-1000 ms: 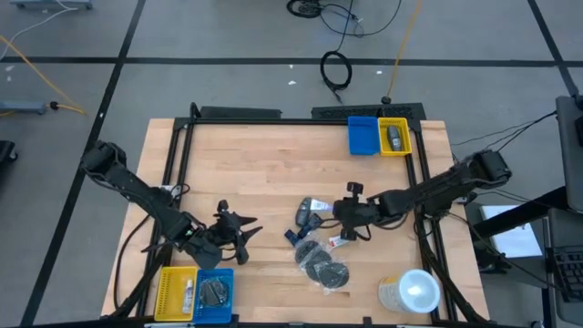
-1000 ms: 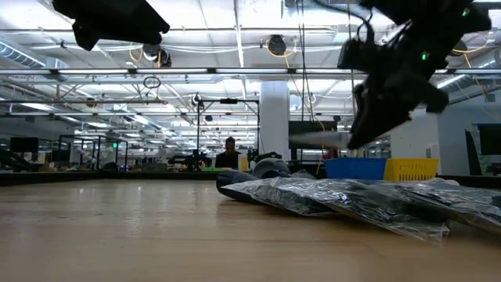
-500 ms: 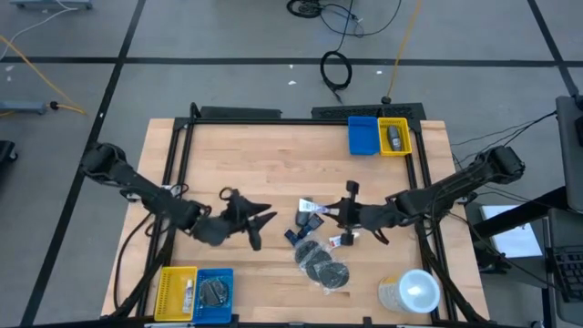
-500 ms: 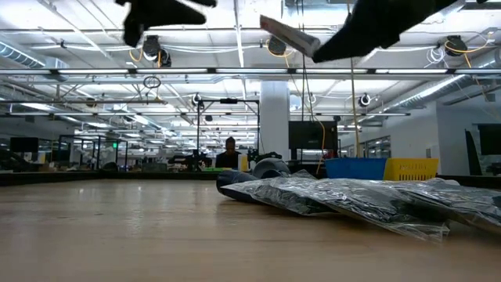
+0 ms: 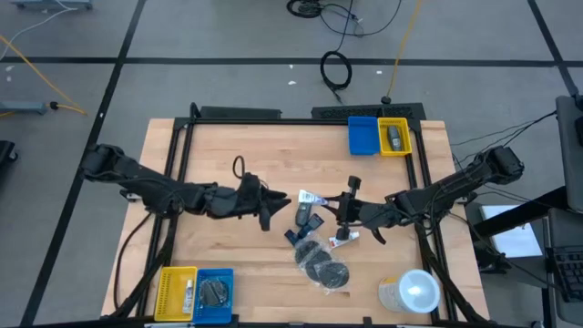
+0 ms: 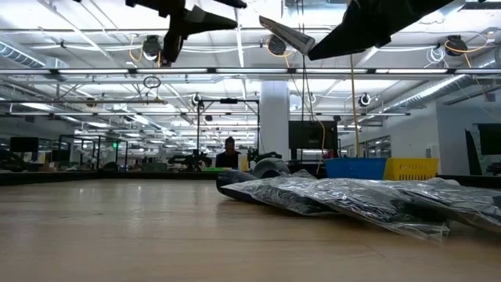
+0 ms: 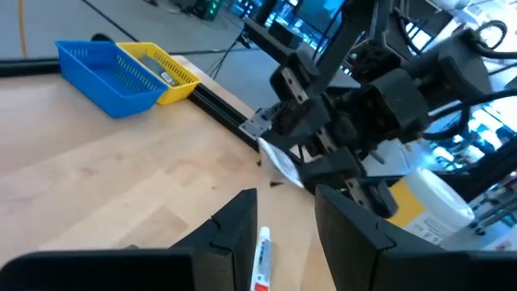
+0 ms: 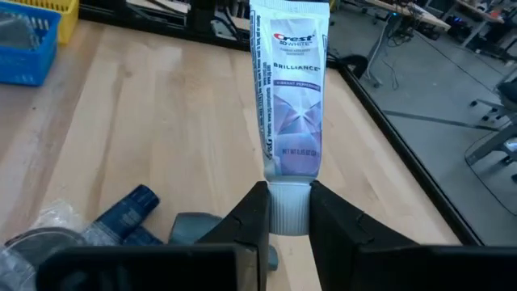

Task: Pick & Place Travel size toiletries
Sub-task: Put the white toothpaste into the bottom yellow bin

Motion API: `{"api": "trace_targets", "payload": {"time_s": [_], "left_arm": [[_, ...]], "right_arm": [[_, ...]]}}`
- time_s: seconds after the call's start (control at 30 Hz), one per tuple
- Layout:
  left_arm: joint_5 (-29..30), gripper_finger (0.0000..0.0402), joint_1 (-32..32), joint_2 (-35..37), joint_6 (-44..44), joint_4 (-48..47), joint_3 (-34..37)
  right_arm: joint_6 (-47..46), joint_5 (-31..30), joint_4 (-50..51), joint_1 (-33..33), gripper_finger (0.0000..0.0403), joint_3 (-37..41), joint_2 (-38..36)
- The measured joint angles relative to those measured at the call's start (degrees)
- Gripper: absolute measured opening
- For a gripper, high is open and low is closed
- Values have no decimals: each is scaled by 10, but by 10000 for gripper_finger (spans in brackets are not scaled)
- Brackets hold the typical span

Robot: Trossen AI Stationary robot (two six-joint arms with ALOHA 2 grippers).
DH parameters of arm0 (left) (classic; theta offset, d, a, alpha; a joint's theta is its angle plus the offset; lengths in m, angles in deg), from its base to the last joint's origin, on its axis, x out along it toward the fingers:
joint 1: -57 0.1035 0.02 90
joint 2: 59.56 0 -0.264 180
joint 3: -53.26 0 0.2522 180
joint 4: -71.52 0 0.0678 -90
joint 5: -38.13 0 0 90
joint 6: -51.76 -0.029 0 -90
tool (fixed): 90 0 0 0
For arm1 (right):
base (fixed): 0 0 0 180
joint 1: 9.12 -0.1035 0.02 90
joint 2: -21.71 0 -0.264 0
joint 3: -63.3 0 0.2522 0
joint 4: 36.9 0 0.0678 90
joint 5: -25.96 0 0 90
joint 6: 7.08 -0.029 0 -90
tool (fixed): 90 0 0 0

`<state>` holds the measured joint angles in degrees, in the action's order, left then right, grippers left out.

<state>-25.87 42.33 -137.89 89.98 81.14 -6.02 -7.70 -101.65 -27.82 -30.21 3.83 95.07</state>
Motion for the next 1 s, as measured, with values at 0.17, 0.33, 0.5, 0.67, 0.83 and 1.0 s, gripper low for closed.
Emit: {"api": "trace_targets", "payload": {"time_s": [0.17, 0.33, 0.5, 0.67, 0.83, 1.0], "left_arm": [[-32, 124, 21, -9, 32, 20, 0], [-74, 124, 40, -29, 62, 57, -1], [-129, 124, 59, -58, 74, 97, 0], [-155, 124, 76, -67, 86, 107, 0], [-165, 124, 83, -67, 89, 101, 0], [-185, 123, 93, -67, 97, 87, 0]], "right_arm": [[3, -1, 1, 0, 50, 0, 0], [9, -1, -3, 0, 50, 0, 0], [9, -1, -3, 0, 50, 0, 0], [9, -1, 5, 0, 50, 0, 0], [9, -1, 9, 0, 50, 0, 0], [9, -1, 9, 0, 50, 0, 0]]}}
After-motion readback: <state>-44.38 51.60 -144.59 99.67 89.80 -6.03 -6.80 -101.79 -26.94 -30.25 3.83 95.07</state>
